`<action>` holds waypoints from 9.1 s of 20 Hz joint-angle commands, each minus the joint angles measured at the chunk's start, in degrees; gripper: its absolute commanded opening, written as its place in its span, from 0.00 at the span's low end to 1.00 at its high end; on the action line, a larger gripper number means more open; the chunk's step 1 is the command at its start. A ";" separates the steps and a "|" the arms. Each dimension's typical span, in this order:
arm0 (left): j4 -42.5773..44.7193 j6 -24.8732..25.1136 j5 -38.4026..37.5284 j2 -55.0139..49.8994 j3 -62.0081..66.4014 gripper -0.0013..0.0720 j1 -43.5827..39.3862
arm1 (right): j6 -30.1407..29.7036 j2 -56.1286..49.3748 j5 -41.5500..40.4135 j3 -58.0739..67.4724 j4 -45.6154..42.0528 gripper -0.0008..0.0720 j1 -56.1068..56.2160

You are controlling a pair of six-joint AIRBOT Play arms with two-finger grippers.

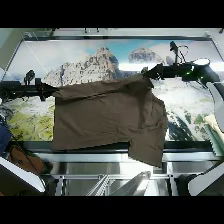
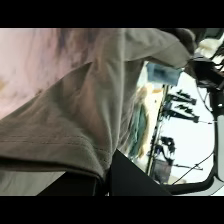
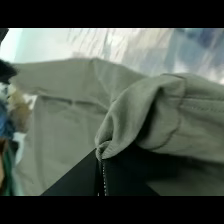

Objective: Fold the shirts.

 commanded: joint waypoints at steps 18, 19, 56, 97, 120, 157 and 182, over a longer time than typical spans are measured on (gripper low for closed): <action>23.50 -11.54 0.90 -0.33 4.61 0.04 -1.27 | -18.51 13.88 -16.28 -42.49 14.10 0.04 -5.35; 23.74 -11.56 0.15 -0.33 4.61 0.04 -1.36 | -18.49 13.88 -17.29 -42.49 14.29 0.04 -4.70; 43.01 -24.79 -7.65 29.81 -53.33 0.97 -2.16 | -4.07 38.62 -1.55 -41.92 5.66 0.90 -25.59; 27.82 -2.23 -12.17 30.27 -53.33 0.05 9.55 | 5.49 32.24 -13.75 -64.26 -7.15 0.05 -2.25; 12.04 9.55 -1.88 37.38 -52.17 0.05 12.39 | 3.93 69.42 2.43 -64.39 -7.26 0.05 -35.80; 14.23 -10.14 2.54 6.56 -8.04 0.90 -9.57 | -17.20 26.40 -16.61 -47.08 7.82 0.64 -21.79; 14.88 -13.42 2.62 18.95 2.51 0.05 -22.47 | 4.55 7.96 -0.04 -34.07 -12.13 0.05 -17.35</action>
